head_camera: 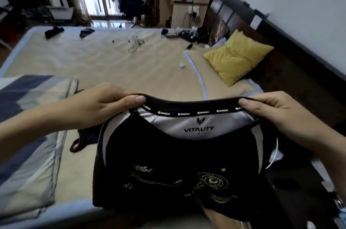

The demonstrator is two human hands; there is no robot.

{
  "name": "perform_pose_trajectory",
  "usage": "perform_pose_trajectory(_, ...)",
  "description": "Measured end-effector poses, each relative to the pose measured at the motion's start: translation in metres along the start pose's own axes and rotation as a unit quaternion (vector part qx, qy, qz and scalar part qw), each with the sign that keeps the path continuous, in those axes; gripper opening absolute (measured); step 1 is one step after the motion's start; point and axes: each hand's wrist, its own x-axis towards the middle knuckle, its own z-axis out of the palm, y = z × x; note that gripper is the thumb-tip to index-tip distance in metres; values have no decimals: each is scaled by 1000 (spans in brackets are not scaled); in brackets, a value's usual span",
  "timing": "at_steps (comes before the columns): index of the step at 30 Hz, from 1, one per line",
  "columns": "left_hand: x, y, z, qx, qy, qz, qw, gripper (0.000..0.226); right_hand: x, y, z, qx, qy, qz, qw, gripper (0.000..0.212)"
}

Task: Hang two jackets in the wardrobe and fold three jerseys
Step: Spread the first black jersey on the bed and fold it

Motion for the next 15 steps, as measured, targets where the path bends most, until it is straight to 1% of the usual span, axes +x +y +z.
perform_pose_trajectory(1, 9, -4, 11, -20, -9, 9, 1000, 47, 15, 15, 2, -13, 5, 4, 1000, 27)
perform_pose_trajectory(2, 18, -8, 23, -22, -11, -4, 1000, 50, 32, 32, 4, -30, 9, 6, 999, 27)
perform_pose_trajectory(4, 40, -37, 41, -45, -5, -50, 998, 62, 71, 73, 7, -56, 12, 16, 998, 28)
perform_pose_trajectory(6, 63, -80, 61, -65, -5, -97, 993, 66, 114, 121, 10, -64, 6, 33, 997, 29)
perform_pose_trajectory(7, 75, -100, 72, -70, -9, -119, 990, 69, 137, 149, 12, -69, 4, 41, 997, 34)
perform_pose_trajectory(8, 87, -119, 83, -78, -16, -144, 986, 69, 161, 177, 15, -78, 1, 53, 996, 44)
perform_pose_trajectory(10, 118, -166, 107, -95, -15, -197, 976, 60, 209, 232, 24, -113, -5, 74, 991, 63)
perform_pose_trajectory(11, 134, -191, 119, -104, -17, -224, 969, 55, 233, 261, 30, -127, -2, 82, 989, 67)
perform_pose_trajectory(13, 171, -245, 146, -104, -23, -271, 957, 58, 285, 318, 44, -132, 11, 104, 986, 59)
perform_pose_trajectory(15, 211, -310, 172, -97, -24, -297, 950, 69, 342, 374, 58, -133, 24, 132, 982, 44)
